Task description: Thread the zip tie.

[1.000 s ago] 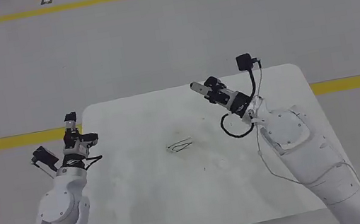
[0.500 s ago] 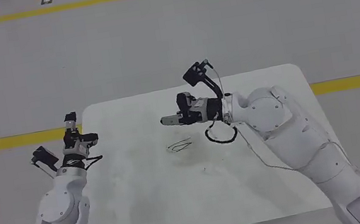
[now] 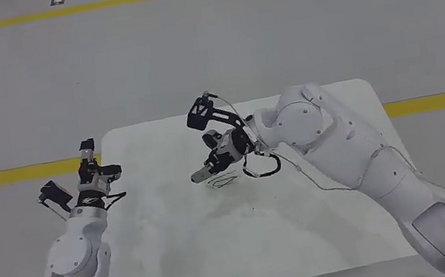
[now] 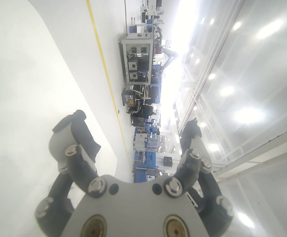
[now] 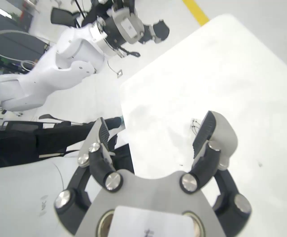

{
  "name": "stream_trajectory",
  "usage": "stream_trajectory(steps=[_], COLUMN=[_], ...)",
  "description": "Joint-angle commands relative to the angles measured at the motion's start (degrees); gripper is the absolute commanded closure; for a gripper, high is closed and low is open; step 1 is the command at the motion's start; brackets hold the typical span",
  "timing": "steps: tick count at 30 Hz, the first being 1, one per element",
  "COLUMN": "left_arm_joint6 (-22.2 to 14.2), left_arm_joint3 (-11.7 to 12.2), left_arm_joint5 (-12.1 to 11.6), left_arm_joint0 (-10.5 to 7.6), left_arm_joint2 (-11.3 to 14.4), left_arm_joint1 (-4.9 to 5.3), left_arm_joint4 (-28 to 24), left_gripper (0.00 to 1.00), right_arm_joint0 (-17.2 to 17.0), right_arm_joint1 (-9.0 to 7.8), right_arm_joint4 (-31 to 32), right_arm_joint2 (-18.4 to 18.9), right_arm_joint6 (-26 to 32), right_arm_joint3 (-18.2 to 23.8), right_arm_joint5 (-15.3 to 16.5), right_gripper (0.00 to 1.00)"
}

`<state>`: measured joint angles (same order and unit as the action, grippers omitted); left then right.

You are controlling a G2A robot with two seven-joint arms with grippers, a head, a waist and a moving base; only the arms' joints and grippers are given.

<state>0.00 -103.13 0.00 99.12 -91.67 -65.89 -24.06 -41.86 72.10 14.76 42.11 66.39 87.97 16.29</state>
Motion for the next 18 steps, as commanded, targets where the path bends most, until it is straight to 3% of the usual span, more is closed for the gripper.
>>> stream_trajectory(steps=[1, 13, 15, 18], left_arm_joint6=[0.0, 0.0, 0.0, 0.0], left_arm_joint3=[0.0, 0.0, 0.0, 0.0], left_arm_joint5=[0.0, 0.0, 0.0, 0.0], left_arm_joint0=[0.0, 0.0, 0.0, 0.0], left_arm_joint2=[0.0, 0.0, 0.0, 0.0], left_arm_joint1=[0.0, 0.0, 0.0, 0.0], left_arm_joint4=[0.0, 0.0, 0.0, 0.0], left_gripper=[0.0, 0.0, 0.0, 0.0], right_arm_joint0=[0.12, 0.12, 2.73, 6.45], right_arm_joint1=[0.03, 0.03, 0.74, 2.35], right_arm_joint4=[-0.02, -0.02, 1.17, -0.72], right_arm_joint2=[0.13, 0.13, -3.68, -8.25], right_arm_joint6=[-0.2, -0.2, 6.2, 10.79], right_arm_joint3=[-0.07, -0.07, 0.57, -1.72], right_arm_joint5=[0.17, 0.17, 2.99, 3.19], right_gripper=[0.0, 0.0, 0.0, 0.0])
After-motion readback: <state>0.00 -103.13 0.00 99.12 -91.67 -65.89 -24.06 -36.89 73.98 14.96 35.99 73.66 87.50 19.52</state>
